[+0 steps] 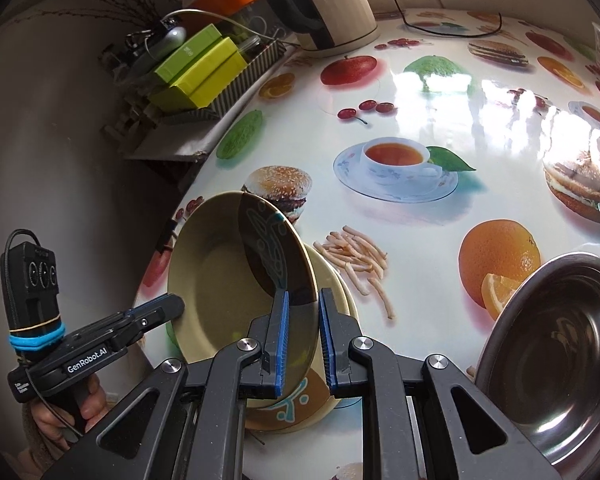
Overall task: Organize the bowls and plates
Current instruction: 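Lower the held plate onto the stack and open the right gripper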
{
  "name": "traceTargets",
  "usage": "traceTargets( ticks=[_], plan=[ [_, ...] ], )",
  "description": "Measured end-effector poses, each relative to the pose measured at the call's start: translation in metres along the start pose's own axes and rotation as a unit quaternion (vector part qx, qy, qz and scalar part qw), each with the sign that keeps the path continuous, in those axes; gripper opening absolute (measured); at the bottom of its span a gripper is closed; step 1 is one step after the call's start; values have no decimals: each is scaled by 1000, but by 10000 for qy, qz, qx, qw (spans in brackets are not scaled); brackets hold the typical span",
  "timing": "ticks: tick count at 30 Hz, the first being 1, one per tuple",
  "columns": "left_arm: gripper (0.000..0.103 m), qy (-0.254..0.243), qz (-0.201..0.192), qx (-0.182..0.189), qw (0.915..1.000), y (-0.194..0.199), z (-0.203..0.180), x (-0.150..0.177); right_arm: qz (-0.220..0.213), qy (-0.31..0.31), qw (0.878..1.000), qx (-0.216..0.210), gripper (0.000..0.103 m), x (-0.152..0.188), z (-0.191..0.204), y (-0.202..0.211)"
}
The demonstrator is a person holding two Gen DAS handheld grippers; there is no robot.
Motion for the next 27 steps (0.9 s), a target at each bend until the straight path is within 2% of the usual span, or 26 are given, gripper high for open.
traceTargets(
  ticks=[12,27],
  plan=[
    [17,-44,38,-83,9999,0,0,10,37,-77,10000,19,15,17,-2,0],
    [17,-111,46,-170,9998,-1,-5,14,7,-74,9999,70,15,23,-3,0]
  ],
)
Point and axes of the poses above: each gripper's, at about its wrist camera, not at the fingertips, and y roughly against the way its jaws point, z to its left, x to its underside, the point moved 3 cm from there along -y, roughly the way its jaws point, and after that the axes turned 10 degrees about y, right-handed, at the moved point
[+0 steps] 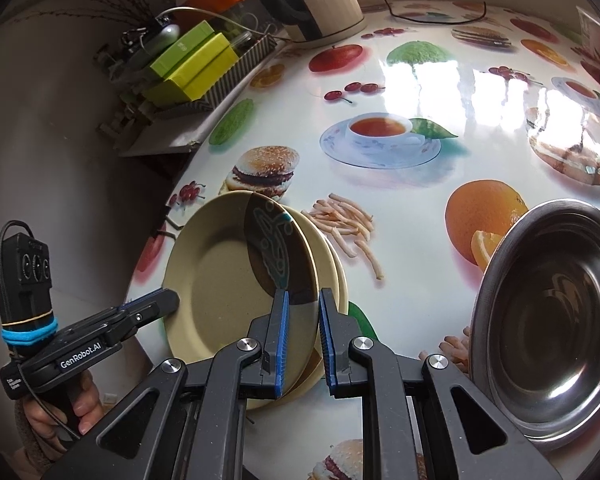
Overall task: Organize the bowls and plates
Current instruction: 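Lower the held plate onto the stack and open the right gripper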
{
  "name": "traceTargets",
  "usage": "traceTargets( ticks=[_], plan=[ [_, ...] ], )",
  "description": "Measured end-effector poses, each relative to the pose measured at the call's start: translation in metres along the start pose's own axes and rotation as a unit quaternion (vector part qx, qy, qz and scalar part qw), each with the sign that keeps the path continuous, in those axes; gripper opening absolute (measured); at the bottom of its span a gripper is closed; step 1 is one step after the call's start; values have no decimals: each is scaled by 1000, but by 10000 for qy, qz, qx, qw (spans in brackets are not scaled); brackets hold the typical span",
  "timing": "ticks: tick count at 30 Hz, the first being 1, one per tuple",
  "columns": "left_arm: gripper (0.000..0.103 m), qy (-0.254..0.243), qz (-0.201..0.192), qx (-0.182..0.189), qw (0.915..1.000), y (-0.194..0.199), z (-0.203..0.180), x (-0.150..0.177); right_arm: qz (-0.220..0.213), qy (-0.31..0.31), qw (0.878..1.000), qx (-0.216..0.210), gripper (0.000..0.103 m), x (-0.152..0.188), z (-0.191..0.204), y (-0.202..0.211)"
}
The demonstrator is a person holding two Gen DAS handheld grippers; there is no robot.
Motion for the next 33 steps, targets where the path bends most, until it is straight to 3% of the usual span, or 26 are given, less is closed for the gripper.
traceTargets(
  ticks=[27,33],
  plan=[
    [17,-52,-2,-93,9999,-2,1,0,-12,106,9998,143,18,1,1,0],
    [17,-46,-10,-89,9999,-2,0,1,-17,295,9990,348,18,1,6,0]
  ],
)
Point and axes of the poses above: each gripper's, at about its wrist camera, not at the fingertips, and y roughly against the way its jaws point, z to its left, x to its underside, the point moved 3 cm from there along -y, roughly the way its jaws point, and after that the axes turned 10 degrees about y, right-handed, at the moved point
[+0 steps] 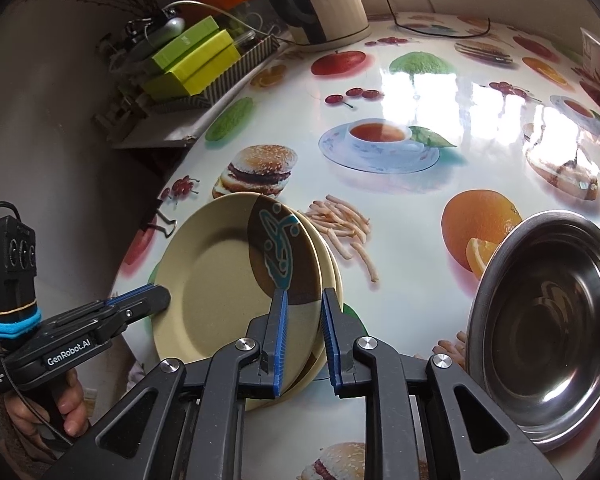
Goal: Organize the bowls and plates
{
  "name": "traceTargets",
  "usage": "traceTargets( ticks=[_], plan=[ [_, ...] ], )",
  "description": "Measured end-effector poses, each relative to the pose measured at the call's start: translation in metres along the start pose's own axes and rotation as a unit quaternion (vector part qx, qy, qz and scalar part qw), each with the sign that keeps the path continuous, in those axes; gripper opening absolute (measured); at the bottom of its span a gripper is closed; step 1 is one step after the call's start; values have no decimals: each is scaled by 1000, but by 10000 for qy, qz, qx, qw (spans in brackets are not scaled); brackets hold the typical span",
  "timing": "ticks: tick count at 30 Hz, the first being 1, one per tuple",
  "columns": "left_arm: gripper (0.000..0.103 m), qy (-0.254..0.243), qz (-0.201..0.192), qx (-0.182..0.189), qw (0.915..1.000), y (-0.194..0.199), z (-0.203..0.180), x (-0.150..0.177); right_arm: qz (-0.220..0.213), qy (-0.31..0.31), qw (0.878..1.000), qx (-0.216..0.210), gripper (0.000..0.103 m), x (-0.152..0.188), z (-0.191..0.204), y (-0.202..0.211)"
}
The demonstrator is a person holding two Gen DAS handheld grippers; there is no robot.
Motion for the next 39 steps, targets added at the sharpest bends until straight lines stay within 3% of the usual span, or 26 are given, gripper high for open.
traceTargets(
  ticks=[8,16,21,26,39],
  plan=[
    [17,-69,-41,-63,9999,0,-2,0,-2,132,9998,171,19,-1,3,-1],
    [19,-145,-116,-130,9997,1,-3,4,-48,188,9996,196,27,-1,5,2],
    [26,-229,-152,-158,9995,0,-6,8,-160,204,9993,271,44,-2,6,6],
    [36,-246,-165,-151,9994,-3,-5,10,-296,212,9985,421,52,-1,6,9],
    [40,-225,-65,12,9997,-10,-8,10,-195,102,9989,423,55,-1,-2,-4]
  ],
)
Point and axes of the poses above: each gripper's, at about its wrist camera, not at the fingertips, and y roughly against the way its jaws point, z to its left, x to its underside, the point moved 3 cm from there along -y, roughly the way its jaws point, and after that the axes turned 10 degrees about y, right-handed, at the moved point
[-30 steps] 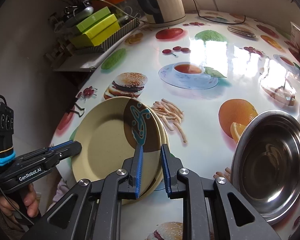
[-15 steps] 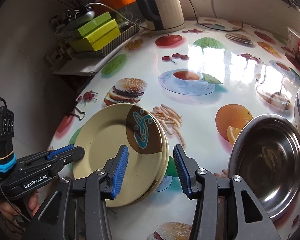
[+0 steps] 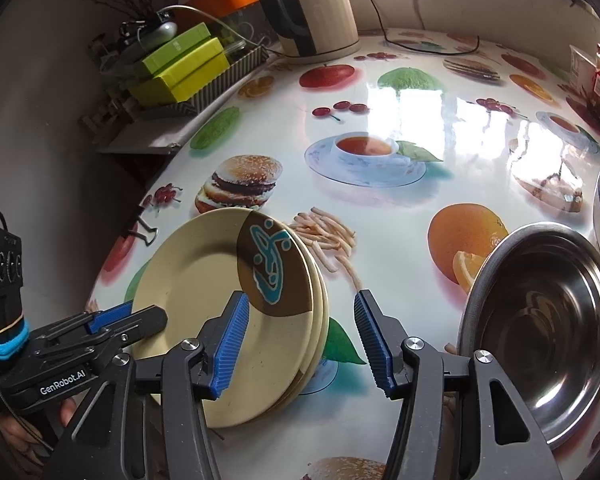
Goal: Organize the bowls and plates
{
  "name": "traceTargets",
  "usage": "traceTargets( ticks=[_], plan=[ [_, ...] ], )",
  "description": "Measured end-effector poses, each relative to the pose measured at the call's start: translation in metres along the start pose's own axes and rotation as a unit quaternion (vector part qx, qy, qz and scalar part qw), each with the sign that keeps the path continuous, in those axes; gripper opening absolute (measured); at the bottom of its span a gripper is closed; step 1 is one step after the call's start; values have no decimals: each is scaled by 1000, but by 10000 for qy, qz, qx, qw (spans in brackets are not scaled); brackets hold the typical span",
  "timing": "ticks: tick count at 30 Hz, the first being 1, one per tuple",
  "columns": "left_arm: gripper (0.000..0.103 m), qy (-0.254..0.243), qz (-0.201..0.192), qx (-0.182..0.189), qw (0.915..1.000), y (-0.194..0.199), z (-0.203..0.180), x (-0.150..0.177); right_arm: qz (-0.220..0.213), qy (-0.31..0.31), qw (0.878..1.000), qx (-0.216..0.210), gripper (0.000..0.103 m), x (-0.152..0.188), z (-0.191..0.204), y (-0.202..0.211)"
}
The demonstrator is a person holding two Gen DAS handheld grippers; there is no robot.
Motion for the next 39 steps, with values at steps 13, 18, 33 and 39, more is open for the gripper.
traceTargets(
  ticks=[13,18,33,39],
  plan=[
    [43,159,77,87,9998,-3,-1,-1,63,-75,9996,-274,55,-1,0,-7],
    [43,173,90,120,9997,-5,-2,-3,126,-164,9990,-392,55,0,-2,-13],
    [43,173,97,47,9998,-17,-10,-24,308,-158,9992,-209,53,-10,-3,-22],
    [43,142,134,29,9998,-26,-14,-42,392,-197,9990,-107,53,-23,-7,-29]
  ],
)
Point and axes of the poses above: each gripper's, at about its wrist camera, not at the fingertips, and y roughly against the way its jaws point, z to its left, x to its underside, the point moved 3 cm from there along -y, roughly the way its jaws point, and after that the axes turned 10 degrees about y, right-handed, at the moved point
